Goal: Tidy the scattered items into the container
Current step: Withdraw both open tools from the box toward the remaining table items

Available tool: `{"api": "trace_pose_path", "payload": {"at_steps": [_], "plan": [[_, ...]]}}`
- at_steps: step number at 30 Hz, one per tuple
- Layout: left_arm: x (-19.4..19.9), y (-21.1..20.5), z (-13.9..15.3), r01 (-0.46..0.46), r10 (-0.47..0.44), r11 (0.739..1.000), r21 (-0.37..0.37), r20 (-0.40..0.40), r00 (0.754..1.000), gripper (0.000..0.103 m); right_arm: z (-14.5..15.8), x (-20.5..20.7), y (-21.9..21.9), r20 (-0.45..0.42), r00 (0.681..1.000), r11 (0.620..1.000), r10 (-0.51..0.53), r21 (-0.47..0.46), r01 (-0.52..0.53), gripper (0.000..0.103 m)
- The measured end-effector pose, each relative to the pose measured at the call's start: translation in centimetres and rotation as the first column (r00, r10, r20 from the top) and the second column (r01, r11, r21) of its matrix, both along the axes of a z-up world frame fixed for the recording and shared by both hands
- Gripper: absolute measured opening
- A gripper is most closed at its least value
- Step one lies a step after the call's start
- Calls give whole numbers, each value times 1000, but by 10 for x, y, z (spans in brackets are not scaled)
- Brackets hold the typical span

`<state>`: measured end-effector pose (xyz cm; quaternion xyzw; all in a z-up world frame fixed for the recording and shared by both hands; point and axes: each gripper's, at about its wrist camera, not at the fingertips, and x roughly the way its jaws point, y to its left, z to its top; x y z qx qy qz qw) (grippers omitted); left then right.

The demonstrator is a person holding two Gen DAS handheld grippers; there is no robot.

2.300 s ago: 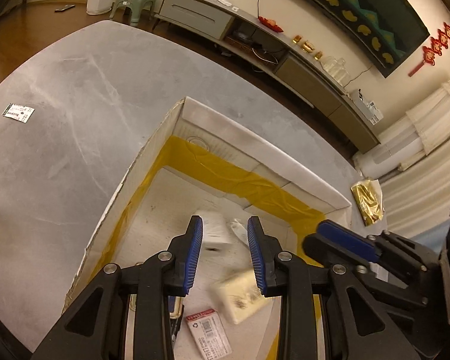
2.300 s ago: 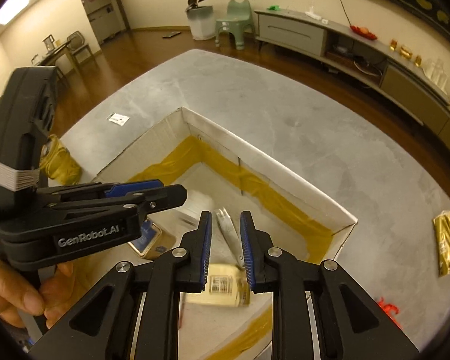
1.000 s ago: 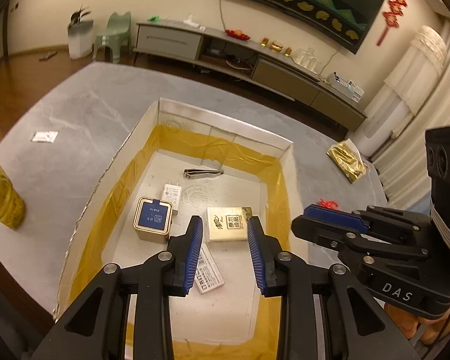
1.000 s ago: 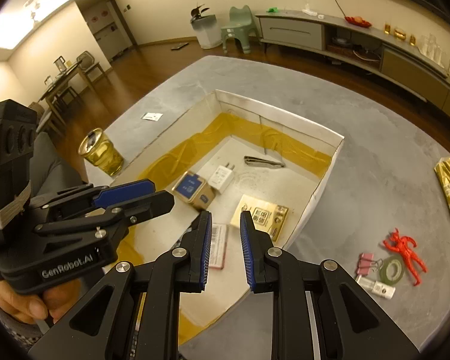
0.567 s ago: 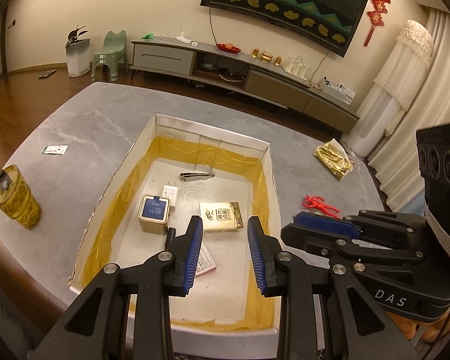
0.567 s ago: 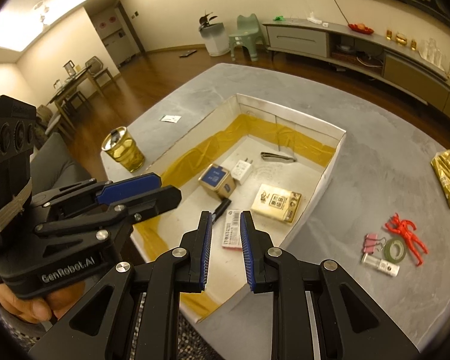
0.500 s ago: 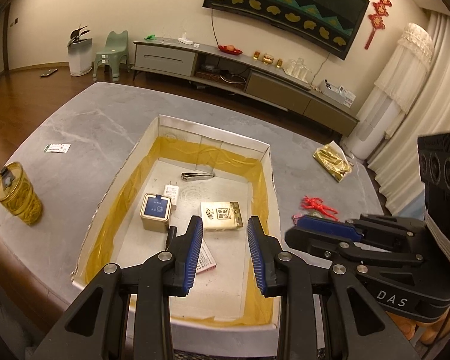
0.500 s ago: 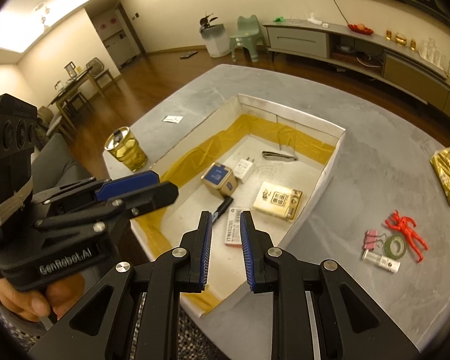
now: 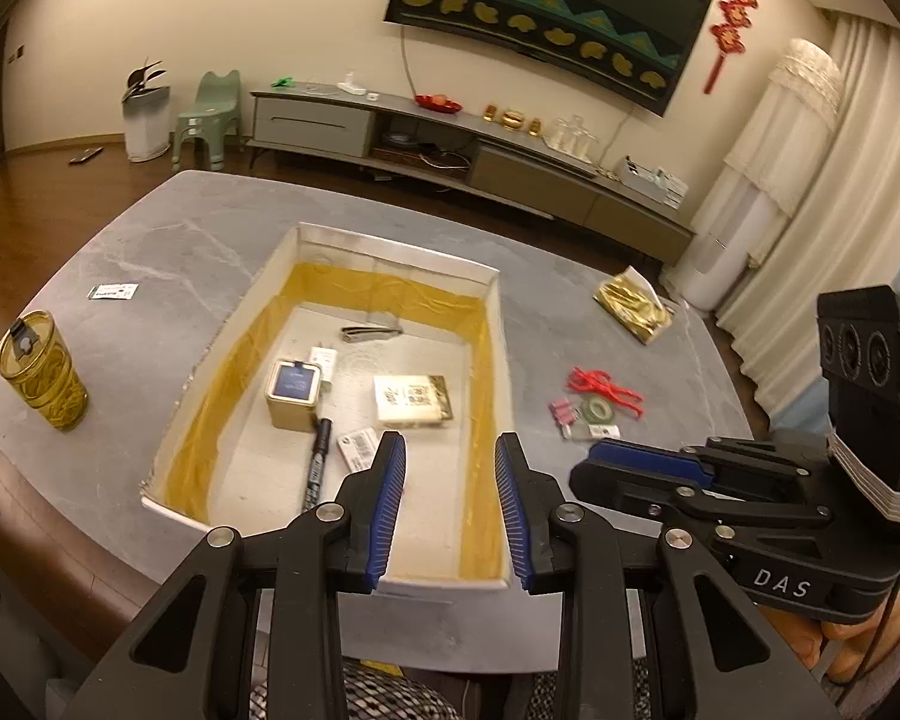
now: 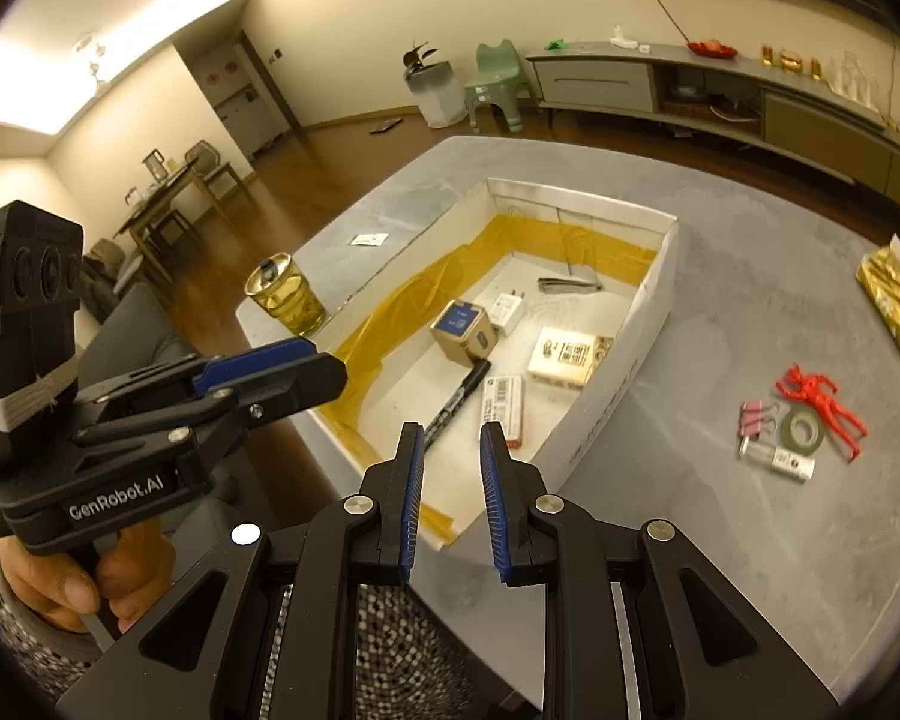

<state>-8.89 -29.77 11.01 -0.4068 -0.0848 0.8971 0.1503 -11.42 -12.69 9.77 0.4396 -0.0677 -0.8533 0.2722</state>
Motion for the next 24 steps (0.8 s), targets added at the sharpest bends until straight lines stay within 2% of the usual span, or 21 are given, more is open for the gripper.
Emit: {"api": "trace_pose_path", "payload": {"at_steps": [15,24], "plan": [[29,42,-3,95,-95,994,-48,-13,995,32,0,38,25,-25,999,995,-38,-95,36,23],[36,70,-14,147,-146,988,-53,11,989,33,-20,50,62,13,995,982,-103,-158,103,23]]}}
